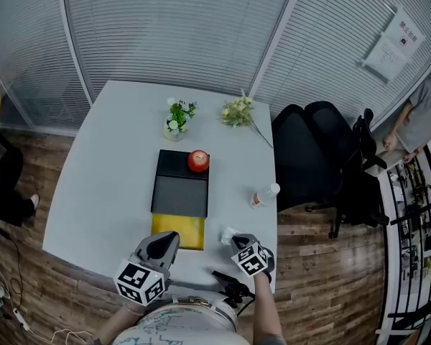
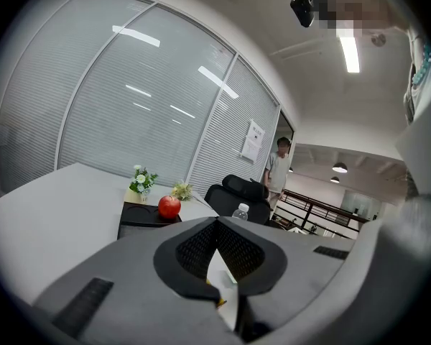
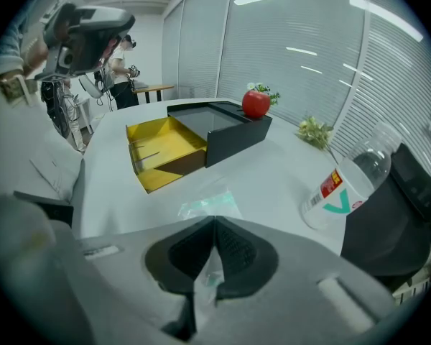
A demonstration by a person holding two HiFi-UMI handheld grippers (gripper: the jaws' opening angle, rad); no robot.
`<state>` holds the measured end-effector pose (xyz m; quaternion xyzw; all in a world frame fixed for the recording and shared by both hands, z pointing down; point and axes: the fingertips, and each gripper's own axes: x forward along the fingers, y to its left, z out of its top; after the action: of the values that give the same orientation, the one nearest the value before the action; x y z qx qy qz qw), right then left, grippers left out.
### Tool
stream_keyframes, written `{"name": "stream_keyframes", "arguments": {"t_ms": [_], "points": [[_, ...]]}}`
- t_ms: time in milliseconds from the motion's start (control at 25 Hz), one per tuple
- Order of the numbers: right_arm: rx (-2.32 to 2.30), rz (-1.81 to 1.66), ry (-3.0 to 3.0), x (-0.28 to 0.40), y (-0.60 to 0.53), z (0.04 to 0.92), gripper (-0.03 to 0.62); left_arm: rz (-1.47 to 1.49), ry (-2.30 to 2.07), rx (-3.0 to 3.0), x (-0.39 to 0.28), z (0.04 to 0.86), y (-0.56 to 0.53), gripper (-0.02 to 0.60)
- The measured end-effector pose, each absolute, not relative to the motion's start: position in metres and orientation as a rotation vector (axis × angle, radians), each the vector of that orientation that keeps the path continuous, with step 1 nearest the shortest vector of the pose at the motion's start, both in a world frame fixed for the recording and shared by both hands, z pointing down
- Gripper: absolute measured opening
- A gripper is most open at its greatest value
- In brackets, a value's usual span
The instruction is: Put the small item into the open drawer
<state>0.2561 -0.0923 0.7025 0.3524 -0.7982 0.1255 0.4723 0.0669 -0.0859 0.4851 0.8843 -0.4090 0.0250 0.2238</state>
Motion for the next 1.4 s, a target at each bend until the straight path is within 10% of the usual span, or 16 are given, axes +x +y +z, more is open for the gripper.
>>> {"name": "stream_keyframes", "arguments": {"t_ms": [1400], "points": [[0.764,0.179,-2.058,0.205,-0.084,0.618,0.003,0.057,-1.121,2.442,0.041,0.484,-0.077,-0.003]]}}
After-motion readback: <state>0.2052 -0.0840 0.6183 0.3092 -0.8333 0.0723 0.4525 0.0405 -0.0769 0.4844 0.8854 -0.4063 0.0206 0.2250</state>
